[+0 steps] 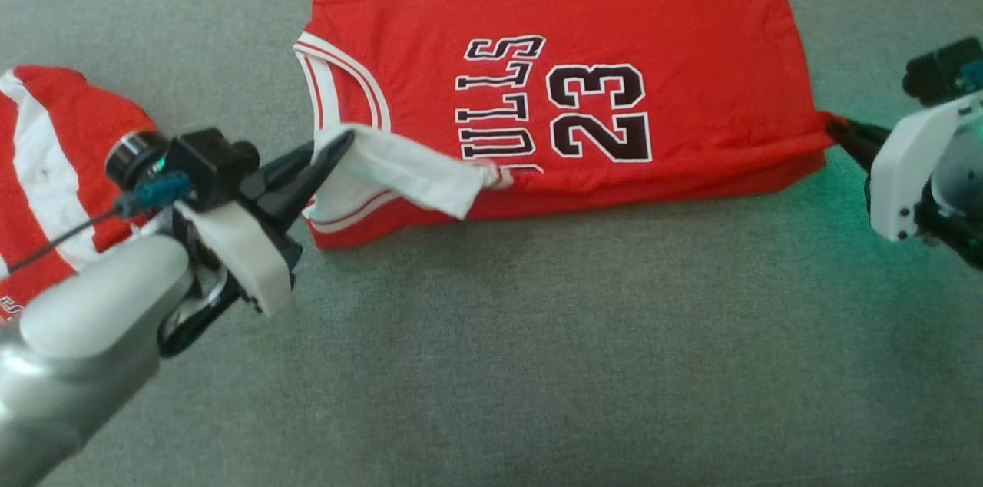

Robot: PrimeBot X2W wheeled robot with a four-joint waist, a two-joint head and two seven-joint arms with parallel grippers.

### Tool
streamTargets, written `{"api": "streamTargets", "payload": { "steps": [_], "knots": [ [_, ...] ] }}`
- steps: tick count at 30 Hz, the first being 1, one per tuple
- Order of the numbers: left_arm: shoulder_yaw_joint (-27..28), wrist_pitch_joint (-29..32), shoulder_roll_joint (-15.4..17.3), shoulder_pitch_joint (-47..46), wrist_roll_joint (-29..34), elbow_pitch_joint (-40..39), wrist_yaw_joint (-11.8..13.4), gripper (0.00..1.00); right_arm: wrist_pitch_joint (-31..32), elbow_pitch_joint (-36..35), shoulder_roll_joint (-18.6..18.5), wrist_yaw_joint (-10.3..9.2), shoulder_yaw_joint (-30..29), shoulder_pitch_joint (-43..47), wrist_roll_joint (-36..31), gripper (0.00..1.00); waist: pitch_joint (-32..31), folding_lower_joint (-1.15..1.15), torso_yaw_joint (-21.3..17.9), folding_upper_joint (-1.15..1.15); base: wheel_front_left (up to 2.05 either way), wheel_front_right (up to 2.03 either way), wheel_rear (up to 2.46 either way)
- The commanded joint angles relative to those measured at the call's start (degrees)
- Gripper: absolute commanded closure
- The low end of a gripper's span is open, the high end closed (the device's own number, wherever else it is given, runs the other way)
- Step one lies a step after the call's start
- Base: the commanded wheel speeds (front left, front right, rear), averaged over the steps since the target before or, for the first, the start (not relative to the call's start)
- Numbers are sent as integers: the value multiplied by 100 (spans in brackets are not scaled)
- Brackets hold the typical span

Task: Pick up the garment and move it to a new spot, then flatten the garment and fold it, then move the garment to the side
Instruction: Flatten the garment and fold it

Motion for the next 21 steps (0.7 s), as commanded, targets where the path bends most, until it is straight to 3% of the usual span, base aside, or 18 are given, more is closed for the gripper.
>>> {"api": "streamTargets", "payload": {
  "steps": [1, 15, 16, 17, 21],
  "knots": [
    [207, -29, 159, -400, -60, -20, 10, 100, -5, 15, -88, 39, -63, -94, 11, 100, 71, -1, -3, 0, 0, 0, 0],
    [-257, 63, -257, -1615, -201, 997, 9, 98, 51, 482, 342, 39, 105, -732, 4, 100, 570, -1, -88, 0, 0, 0, 0],
    [-262, 42, -303, -1671, -158, 1145, 9, 11, -39, 512, 369, 39, 110, -787, -39, 48, 588, -1, -95, 0, 0, 0, 0],
    [-266, -4, -361, -1725, -106, 1303, 9, 0, -134, 568, 403, 39, 92, -833, -55, 0, 603, -1, -102, 0, 0, 0, 0],
    [-211, -292, -599, -1831, -77, 1839, 15, 0, -400, 756, 533, 39, 4, -916, -23, 0, 606, -1, -116, 0, 0, 0, 0]
  ]
}}
